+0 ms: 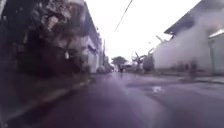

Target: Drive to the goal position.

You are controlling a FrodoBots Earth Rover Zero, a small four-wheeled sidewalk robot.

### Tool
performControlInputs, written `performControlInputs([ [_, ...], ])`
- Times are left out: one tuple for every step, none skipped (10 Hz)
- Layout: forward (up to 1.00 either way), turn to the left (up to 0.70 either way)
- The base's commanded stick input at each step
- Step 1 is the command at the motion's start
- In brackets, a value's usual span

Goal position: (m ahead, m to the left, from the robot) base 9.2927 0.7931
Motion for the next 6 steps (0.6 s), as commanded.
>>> performControlInputs([
  [0.7,0.0],
  [0.7,0.0],
  [0.7,0.0],
  [0.7,0.0],
  [0.7,0.0],
  [0.7,0.0],
])
